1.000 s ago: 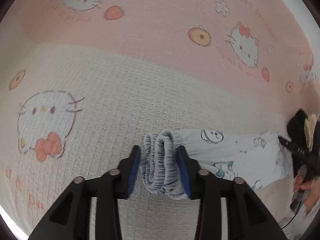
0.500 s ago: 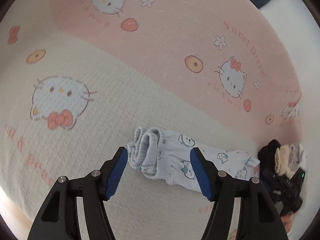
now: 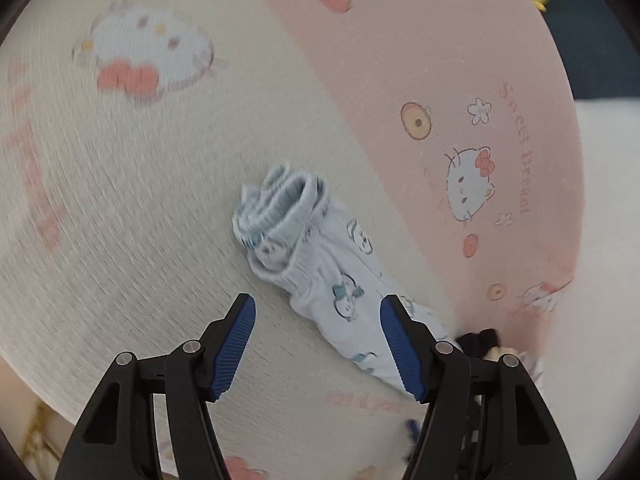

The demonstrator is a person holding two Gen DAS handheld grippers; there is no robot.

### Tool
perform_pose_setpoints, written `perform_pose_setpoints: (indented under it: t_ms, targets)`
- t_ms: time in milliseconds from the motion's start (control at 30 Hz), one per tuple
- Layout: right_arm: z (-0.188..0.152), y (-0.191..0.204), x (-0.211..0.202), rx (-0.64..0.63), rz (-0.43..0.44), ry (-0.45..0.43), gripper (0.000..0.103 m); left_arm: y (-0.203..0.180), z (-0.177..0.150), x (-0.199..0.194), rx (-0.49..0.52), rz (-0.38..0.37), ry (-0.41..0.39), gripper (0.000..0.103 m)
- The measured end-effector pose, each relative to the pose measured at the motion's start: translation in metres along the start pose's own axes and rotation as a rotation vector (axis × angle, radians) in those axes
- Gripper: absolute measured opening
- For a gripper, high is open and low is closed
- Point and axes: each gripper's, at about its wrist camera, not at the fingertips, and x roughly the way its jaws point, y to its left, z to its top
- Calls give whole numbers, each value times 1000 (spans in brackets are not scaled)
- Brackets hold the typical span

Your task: Fold clothes

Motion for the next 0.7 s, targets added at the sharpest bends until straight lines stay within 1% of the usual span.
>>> perform_pose_setpoints:
  t_ms: [67,233,367,533,700]
  targets:
    - [-1,-2,8,25,21,25,67,5,-3,8,-31,-10,12,63]
    - [0,5,20,44,82,32,67,11,-8,24,-22,18,14,62]
    - [1,5,28,61,117,26,67,11,-4,24,-19,-26,-43,63]
    - [6,7,32,66,151,26,69,14,0,30,-47,-67,-75,63]
    - [13,10,35,59,180,12,70,9,0,34,-21,-67,-113,63]
